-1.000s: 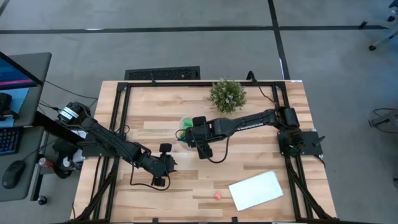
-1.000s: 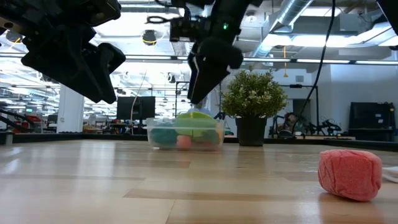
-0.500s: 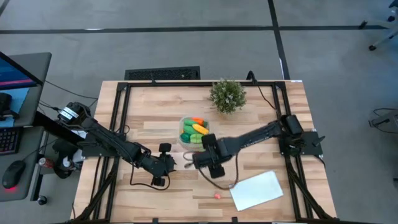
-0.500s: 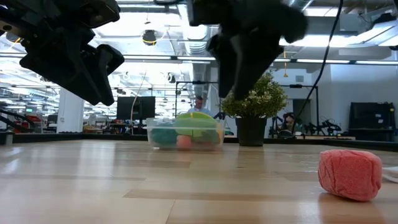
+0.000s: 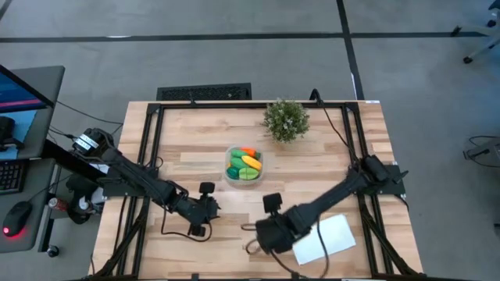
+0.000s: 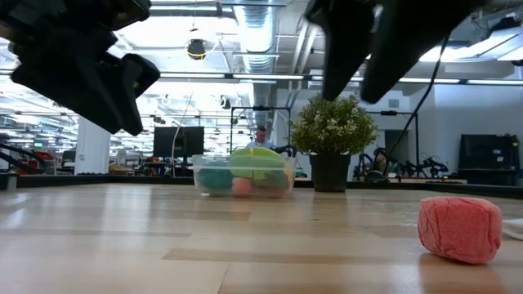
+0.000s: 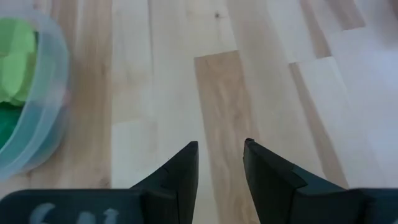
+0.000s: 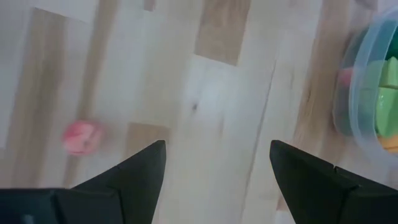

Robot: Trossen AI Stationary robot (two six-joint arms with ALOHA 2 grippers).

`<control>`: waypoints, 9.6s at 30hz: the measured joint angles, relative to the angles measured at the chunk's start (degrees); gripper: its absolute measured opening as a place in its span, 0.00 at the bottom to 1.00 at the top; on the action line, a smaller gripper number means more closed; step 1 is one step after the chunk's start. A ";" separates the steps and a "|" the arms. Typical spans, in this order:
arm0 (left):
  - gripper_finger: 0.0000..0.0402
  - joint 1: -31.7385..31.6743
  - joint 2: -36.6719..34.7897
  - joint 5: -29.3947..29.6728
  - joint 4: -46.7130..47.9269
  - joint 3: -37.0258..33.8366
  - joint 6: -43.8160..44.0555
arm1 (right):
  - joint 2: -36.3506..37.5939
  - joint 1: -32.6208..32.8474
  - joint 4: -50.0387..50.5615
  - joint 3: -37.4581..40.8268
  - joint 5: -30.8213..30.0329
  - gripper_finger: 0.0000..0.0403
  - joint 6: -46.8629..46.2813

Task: Pick and placing Produce into tupperware
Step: Put the pink peach into the transparent container

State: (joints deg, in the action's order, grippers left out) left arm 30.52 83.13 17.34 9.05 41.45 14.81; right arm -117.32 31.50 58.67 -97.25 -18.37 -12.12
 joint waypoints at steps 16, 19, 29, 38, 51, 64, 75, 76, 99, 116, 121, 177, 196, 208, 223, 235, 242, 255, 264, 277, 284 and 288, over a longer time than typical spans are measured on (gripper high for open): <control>0.29 2.41 0.00 2.86 -7.53 0.00 -6.37 | 7.96 12.77 -17.47 16.17 -18.73 0.70 -9.43; 0.29 2.41 0.00 5.17 -8.37 0.00 -8.89 | 14.24 12.61 -31.73 26.65 -16.79 0.70 -8.26; 0.29 2.21 0.00 8.99 -8.56 0.00 -10.99 | 26.88 11.11 -78.54 56.12 -7.76 0.70 -3.35; 0.29 2.21 0.00 8.90 -8.56 0.00 -7.81 | 19.02 11.11 -90.40 59.78 -4.26 0.70 -4.15; 0.29 2.23 0.00 8.53 -8.52 0.00 -6.25 | 10.36 10.51 -99.37 59.78 -2.27 0.70 -5.63; 0.29 2.23 0.00 8.51 -8.38 0.00 -6.31 | 5.46 9.53 -105.13 59.71 0.39 0.70 -6.44; 0.29 2.24 0.00 8.52 -8.27 0.00 -6.33 | 5.44 9.49 -105.26 59.67 0.53 0.70 -7.02; 0.29 2.23 0.00 8.53 -8.27 0.00 -6.32 | 5.44 9.49 -105.28 59.67 0.53 0.70 -7.02; 0.29 2.25 0.00 8.53 -7.99 0.00 -6.08 | 5.44 9.71 -108.45 59.54 0.10 0.70 -5.00; 0.29 2.25 0.00 8.00 -7.18 0.00 -5.51 | 0.83 8.79 -113.48 59.17 2.35 0.70 -5.74; 0.29 2.25 0.00 8.00 -7.03 0.00 -5.51 | 0.87 8.58 -111.78 59.17 2.52 0.70 -6.25; 0.29 2.25 0.00 7.94 -6.96 0.00 -5.31 | 0.81 7.23 -110.36 59.17 1.85 0.27 -4.31; 0.29 2.25 0.02 6.72 -6.68 0.00 -4.66 | 9.64 1.80 -104.57 59.19 1.86 0.27 5.68; 0.29 2.27 0.00 4.17 -6.68 0.00 -4.48 | 18.05 -7.72 -94.52 59.19 1.84 0.27 11.14; 0.29 2.27 0.00 3.94 -5.79 0.01 -4.47 | 19.21 -18.97 -92.49 59.15 3.59 0.27 13.72; 0.29 2.27 0.00 3.96 -5.35 0.02 -4.47 | 19.15 -23.11 -86.22 51.57 4.70 0.27 16.28; 0.29 2.28 0.00 3.96 -5.37 0.02 -4.47 | 18.75 -24.39 -78.57 45.57 4.97 0.27 19.38; 0.29 2.30 0.00 3.98 -4.23 0.02 -4.48 | 18.73 -29.18 -71.09 41.11 8.04 0.27 19.71; 0.29 2.30 0.00 3.99 -4.12 0.02 -4.48 | 18.71 -31.51 -64.40 36.79 11.46 0.27 21.22; 0.29 2.27 0.00 4.00 -3.88 0.02 -4.48 | 17.85 -33.57 -61.82 33.78 16.88 0.27 21.17; 0.29 2.30 0.02 4.02 -3.69 0.02 -4.48 | 11.66 -33.42 -66.38 32.90 16.92 0.27 21.66; 0.29 2.30 0.02 4.02 -3.40 0.02 -4.48 | 9.80 -34.27 -66.00 30.66 16.88 0.27 21.63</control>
State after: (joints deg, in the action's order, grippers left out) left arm 32.82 83.15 21.37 5.65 41.47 10.33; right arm -107.51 -2.77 -7.32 -66.59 -1.50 9.52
